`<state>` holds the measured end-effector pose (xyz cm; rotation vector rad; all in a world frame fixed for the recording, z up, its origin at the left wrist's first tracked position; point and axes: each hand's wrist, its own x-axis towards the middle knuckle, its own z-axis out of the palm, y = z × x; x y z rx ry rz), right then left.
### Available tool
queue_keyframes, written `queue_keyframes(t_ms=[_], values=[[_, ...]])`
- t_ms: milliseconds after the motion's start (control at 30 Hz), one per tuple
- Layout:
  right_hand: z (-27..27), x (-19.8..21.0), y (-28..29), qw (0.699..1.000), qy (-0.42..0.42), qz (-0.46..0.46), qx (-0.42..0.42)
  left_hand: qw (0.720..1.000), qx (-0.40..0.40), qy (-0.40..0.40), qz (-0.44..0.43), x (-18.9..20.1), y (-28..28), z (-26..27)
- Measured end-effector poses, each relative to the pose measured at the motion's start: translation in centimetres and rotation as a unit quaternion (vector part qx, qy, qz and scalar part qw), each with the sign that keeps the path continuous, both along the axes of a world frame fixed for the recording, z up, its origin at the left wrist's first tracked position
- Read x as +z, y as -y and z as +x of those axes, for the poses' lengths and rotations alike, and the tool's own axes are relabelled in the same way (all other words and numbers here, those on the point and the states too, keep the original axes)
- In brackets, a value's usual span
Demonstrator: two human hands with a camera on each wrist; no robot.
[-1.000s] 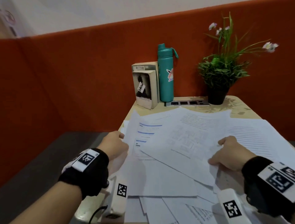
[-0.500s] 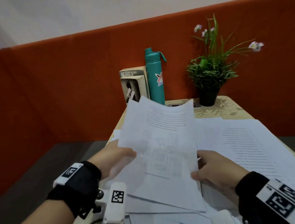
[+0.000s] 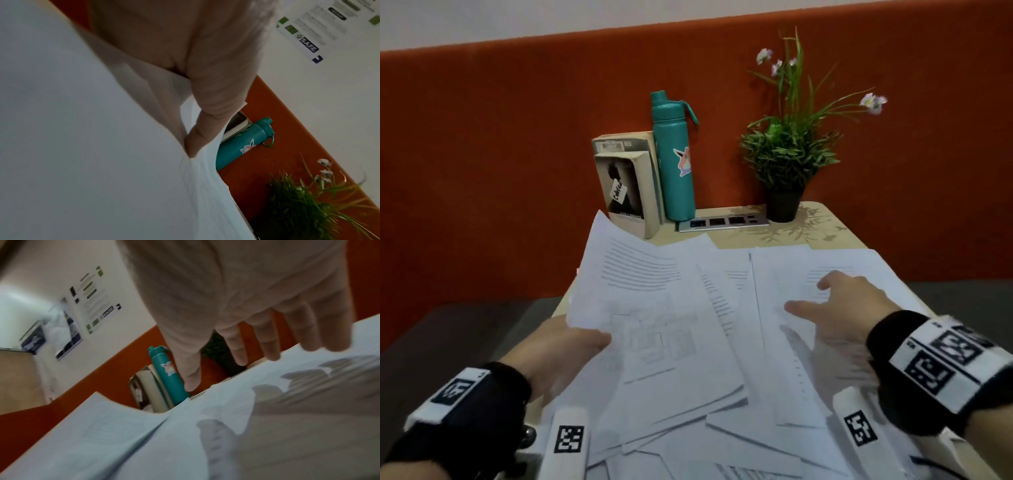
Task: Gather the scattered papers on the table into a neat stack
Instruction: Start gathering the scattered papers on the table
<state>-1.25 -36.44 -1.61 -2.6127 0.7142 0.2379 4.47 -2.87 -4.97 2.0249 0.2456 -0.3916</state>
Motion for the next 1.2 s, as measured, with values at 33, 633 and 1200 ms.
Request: queue_keyframes(t_ms=[33,633,1200], values=[[0.4,0.0,-1.3,0.999,-0.027,-0.002,0.019,1.0,0.0,0.004,-0.003,0.0,0.4,-0.1],[1.2,0.3,8.4,0.978,-0.19,-0.056,-0.065,0.998,-0.059,-0.003,0.028,2.8,2.9,1.3],[3.1,-0.1,8.0,0.984,-0.157,0.009,-0.088,0.999,-0.04,-0.014,-0.028,0.0,3.8,0.6]])
